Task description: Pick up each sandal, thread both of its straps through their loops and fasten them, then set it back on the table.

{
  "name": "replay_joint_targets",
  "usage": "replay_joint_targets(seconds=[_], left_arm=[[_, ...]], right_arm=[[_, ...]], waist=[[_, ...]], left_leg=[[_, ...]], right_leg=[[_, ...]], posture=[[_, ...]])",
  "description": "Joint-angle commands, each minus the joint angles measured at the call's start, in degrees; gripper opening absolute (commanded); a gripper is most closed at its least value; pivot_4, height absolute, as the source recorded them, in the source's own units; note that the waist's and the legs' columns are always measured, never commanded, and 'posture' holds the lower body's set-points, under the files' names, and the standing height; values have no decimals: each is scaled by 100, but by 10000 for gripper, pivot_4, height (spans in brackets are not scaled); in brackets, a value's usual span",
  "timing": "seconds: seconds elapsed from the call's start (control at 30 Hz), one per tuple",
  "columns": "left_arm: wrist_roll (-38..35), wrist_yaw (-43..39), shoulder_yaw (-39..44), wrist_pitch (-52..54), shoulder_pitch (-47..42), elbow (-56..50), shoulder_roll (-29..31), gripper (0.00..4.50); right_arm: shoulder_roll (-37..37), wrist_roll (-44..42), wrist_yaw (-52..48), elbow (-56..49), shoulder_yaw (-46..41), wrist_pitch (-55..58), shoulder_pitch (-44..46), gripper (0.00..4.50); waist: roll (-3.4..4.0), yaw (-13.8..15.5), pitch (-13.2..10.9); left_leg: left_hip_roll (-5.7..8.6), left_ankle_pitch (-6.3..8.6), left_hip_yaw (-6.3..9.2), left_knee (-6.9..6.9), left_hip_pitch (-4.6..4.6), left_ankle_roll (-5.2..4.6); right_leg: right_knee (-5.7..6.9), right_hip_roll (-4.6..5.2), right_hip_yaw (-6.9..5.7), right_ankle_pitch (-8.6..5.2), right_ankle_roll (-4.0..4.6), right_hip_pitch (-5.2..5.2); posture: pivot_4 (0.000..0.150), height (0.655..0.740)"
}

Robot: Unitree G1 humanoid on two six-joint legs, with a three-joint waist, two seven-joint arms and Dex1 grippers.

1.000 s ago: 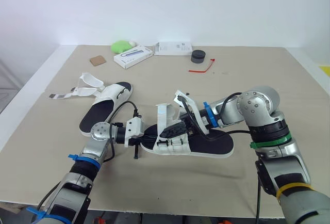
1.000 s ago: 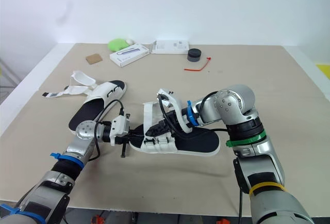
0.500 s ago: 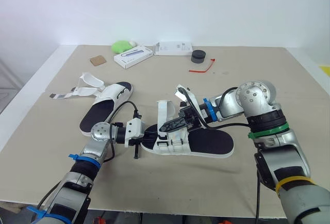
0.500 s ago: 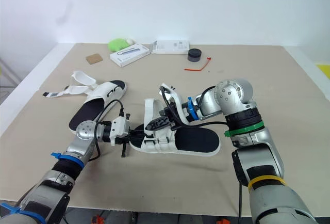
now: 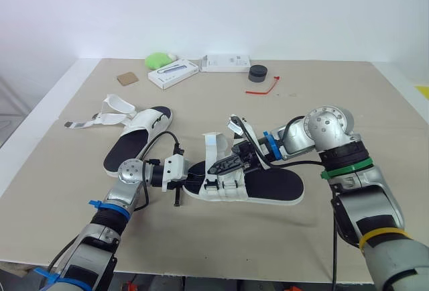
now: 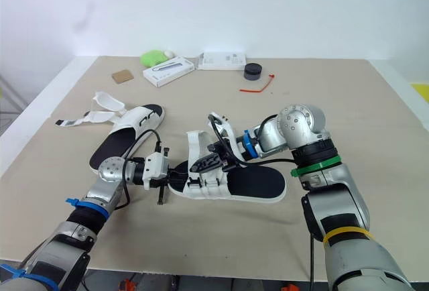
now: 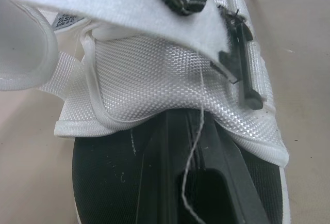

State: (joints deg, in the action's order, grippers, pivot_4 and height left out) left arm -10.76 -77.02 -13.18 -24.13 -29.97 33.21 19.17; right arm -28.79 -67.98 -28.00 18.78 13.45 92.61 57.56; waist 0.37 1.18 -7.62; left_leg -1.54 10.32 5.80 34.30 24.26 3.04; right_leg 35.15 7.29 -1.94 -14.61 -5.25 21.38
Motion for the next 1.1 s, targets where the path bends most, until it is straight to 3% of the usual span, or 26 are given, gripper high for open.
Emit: replay_joint_targets(seconds=[0.03,0.4,0.53,0.73,1.1], left_arm=[[682,-208,-726,537,412,359,42,0],[744,-343,-787,855,339,168,214,0],[718,-362,-805,953,370,28,243,0],[703,-370,-808,1067,398,-108,271,0],[701,-308,-803,1109,549,-255,277,0]], right_arm=[[-41,-572,219,58,-36,-11,214,269],[-293,-1774,1151,-163,212,-11,-252,269],[-269,-1648,1513,-150,164,-11,-472,269],[-39,-1446,1589,641,-312,-11,303,269],[-56,-1499,1583,664,-120,-11,265,269]], waist=[[0,0,-1],[-4,-12,-5],[-3,-55,-6],[4,-70,-13],[3,-68,-13]], left_leg=[[1,0,1,0,0,0],[3,1,7,-10,3,-1],[3,1,9,-11,3,-2],[3,2,11,-12,3,-3],[6,3,16,-28,3,-5]], right_leg=[[0,0,0,-1,2,0],[1,-4,-3,-9,5,-3],[1,-5,-3,-10,5,-3],[6,-7,-5,-11,2,-2],[9,-9,-5,-18,-8,-7]], posture=[[1500,7400],[1500,7400],[1500,7400],[1500,7400],[1500,7400]])
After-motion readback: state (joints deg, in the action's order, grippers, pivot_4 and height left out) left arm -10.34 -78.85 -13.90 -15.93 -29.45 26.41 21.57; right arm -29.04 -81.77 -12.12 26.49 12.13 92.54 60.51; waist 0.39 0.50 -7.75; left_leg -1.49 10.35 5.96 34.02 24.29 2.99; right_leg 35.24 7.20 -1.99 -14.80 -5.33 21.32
